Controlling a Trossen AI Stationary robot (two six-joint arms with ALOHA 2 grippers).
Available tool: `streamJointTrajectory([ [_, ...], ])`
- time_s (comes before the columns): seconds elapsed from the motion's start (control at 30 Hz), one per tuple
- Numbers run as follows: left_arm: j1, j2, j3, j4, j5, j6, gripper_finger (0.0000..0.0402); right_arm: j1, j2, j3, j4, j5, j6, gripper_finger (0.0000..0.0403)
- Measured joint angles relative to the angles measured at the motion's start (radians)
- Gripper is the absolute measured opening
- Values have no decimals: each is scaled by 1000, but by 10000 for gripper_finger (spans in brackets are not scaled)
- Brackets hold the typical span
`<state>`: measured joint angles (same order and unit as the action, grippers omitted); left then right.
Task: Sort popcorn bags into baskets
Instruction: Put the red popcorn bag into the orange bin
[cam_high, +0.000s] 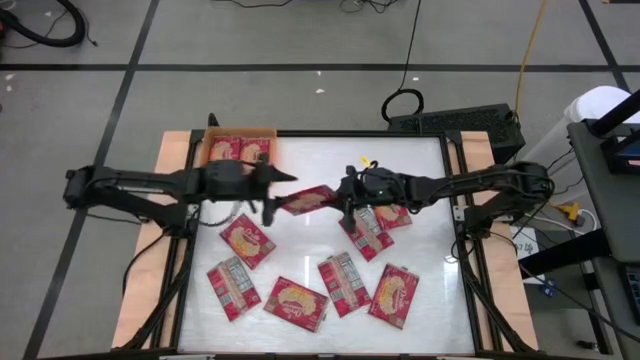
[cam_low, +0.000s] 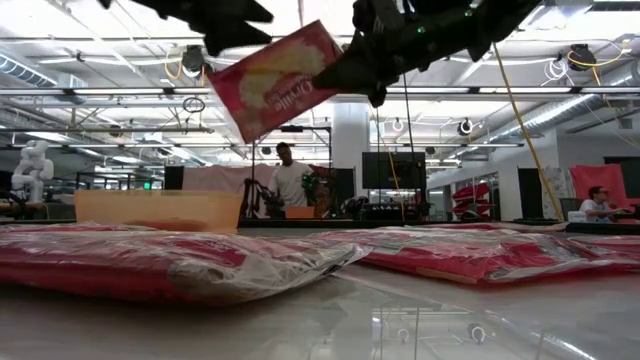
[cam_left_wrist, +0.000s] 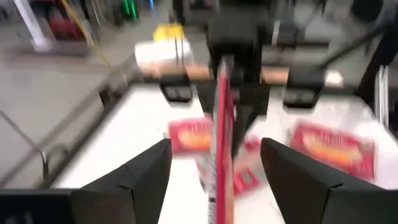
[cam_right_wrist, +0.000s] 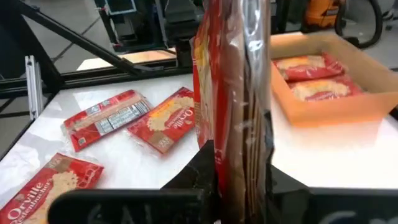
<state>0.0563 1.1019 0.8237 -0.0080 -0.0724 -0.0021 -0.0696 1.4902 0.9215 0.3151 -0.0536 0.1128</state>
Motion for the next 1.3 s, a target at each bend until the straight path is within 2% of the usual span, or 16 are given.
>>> streamJointTrajectory([
  [0.2,6,165,135,-125,30,-53,249,1,13,1,-23,-1,3,19],
  [0.3,17,207,152,-142,36,-55,229,0,11,1,-34,-1,2,19],
  [0.37,26,220,158,-138,79,-60,199,-1,12,1,-48,-2,1,19],
  [0.47,35,220,161,-135,136,-67,133,-1,12,1,-64,-1,-5,19],
  [0.6,38,220,161,-160,158,-69,28,-1,12,1,-62,-5,-9,19],
  [0.63,39,220,161,-164,158,-68,19,-2,12,1,-59,-5,-11,19],
  [0.77,45,219,161,-180,182,-83,30,-2,13,-1,-38,-1,-31,31],
  [0.87,54,214,161,-205,202,-83,27,-2,7,-1,-15,4,-46,55],
  [0.93,69,188,160,-256,205,-83,16,-2,3,0,-4,42,-53,76],
  [1.13,139,60,159,-391,201,-80,21,-3,-17,2,-28,175,-98,136],
  [1.2,172,6,160,-441,147,-79,21,-3,-21,1,-43,204,-99,148],
  [1.3,237,-71,159,-558,-37,-103,17,-3,-26,2,-60,216,-99,158],
])
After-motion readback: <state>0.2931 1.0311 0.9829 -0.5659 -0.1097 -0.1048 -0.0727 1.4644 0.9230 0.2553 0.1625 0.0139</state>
